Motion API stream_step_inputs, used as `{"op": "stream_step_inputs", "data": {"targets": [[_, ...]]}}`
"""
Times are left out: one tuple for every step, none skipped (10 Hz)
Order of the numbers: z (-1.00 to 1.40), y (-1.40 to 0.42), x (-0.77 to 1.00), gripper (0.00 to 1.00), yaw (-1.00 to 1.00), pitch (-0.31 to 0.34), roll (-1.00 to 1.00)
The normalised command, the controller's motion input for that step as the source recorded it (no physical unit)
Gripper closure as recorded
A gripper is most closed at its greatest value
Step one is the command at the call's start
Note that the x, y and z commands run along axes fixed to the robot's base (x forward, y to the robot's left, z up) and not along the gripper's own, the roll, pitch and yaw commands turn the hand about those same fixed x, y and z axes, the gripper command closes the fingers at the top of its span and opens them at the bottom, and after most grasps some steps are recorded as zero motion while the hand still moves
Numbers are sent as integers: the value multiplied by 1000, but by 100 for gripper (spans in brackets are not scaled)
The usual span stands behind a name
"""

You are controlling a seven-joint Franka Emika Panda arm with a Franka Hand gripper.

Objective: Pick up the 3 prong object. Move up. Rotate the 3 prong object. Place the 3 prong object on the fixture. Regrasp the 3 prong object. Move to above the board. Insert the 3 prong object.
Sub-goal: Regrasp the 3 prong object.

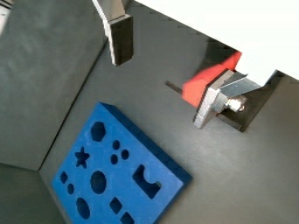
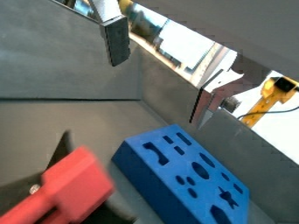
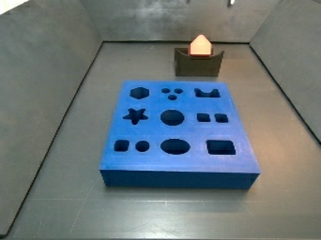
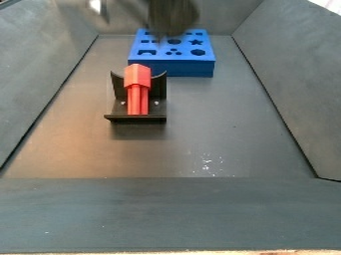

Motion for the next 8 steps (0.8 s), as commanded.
{"op": "stream_step_inputs", "data": {"targets": [[201, -345, -94, 0, 12, 15, 1000], [32, -128, -44, 0, 12, 13, 1000], [37, -39, -25, 0, 12, 15, 1000], [31, -36, -20, 0, 13, 14, 1000], [14, -40, -27, 0, 13, 11, 1000], [13, -35, -38, 0, 14, 4, 1000], [11, -31, -42, 0, 14, -2, 1000], [9, -27, -45, 0, 15, -9, 1000]]}}
